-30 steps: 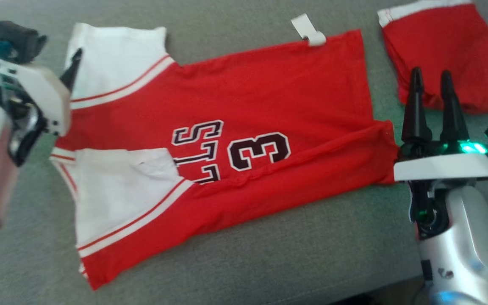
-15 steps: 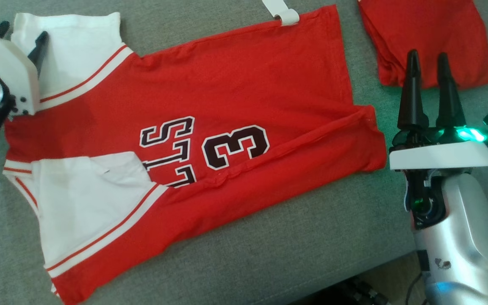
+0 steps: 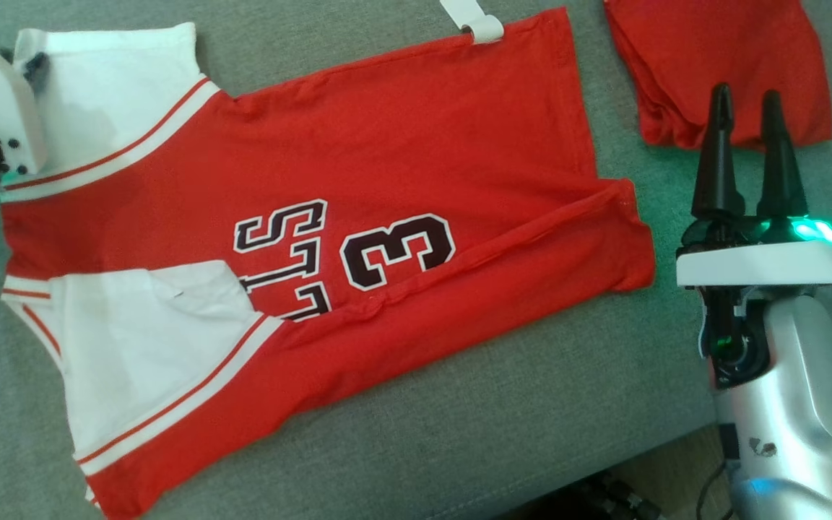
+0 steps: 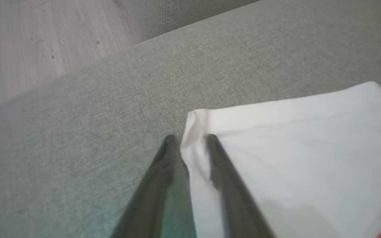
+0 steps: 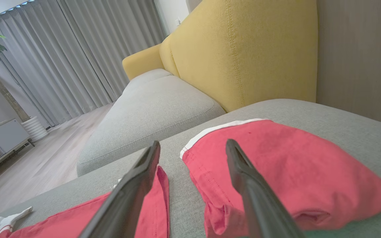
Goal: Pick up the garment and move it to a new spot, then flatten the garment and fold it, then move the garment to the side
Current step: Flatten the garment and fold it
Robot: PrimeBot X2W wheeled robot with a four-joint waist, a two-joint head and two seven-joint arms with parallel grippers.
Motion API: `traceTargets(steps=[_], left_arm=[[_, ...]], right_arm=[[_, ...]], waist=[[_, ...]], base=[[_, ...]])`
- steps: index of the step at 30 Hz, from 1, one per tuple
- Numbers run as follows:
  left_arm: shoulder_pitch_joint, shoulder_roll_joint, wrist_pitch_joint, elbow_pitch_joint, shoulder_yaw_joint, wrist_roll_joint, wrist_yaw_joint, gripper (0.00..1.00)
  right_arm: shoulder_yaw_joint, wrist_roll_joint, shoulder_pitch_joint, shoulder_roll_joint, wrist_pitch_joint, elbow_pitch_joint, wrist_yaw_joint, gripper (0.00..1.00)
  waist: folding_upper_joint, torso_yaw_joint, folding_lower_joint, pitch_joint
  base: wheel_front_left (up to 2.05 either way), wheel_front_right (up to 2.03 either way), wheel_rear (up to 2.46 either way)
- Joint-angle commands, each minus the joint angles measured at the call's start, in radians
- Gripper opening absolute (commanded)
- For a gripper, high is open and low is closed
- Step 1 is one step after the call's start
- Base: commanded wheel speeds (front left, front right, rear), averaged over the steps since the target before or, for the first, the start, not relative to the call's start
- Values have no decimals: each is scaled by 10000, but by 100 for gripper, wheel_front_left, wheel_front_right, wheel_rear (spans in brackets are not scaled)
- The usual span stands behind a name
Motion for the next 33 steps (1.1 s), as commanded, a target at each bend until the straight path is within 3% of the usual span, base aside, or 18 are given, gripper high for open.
traceTargets(steps=[1, 8, 14, 18, 29, 33], left_arm=[[193, 413, 243, -40, 52, -142, 24, 0], [61, 358, -1096, -557, -139, -116, 23, 0], [-48, 31, -2920, -1522, -439, 179, 23, 0], [66, -93, -3512, -2472, -731, 285, 23, 0], [808, 48, -3947, -5874, -1376, 793, 247, 0], [998, 135, -3889, -6761, -1503, 928, 464, 0]], right_arm=[[99, -137, -110, -24, -106, -308, 19, 100], [113, -781, -196, -24, 262, -271, 19, 100], [-119, -1997, -531, -24, 1609, -142, 19, 100], [-391, -2572, -1008, -56, 2794, 335, 19, 100], [270, -3455, -3105, -2190, 4968, 3278, 19, 100], [435, -3593, -3593, -2549, 5359, 4435, 19, 100]], waist=[[0, 71, 1, -75], [0, 448, 1, -504], [0, 1229, 1, -1026], [0, 1861, 1, -1228], [0, 3257, 1, -967], [0, 3476, 1, -849]], base=[[0, 0, 0], [0, 0, 0], [0, 0, 0], [0, 0, 0], [0, 0, 0], [0, 0, 0]])
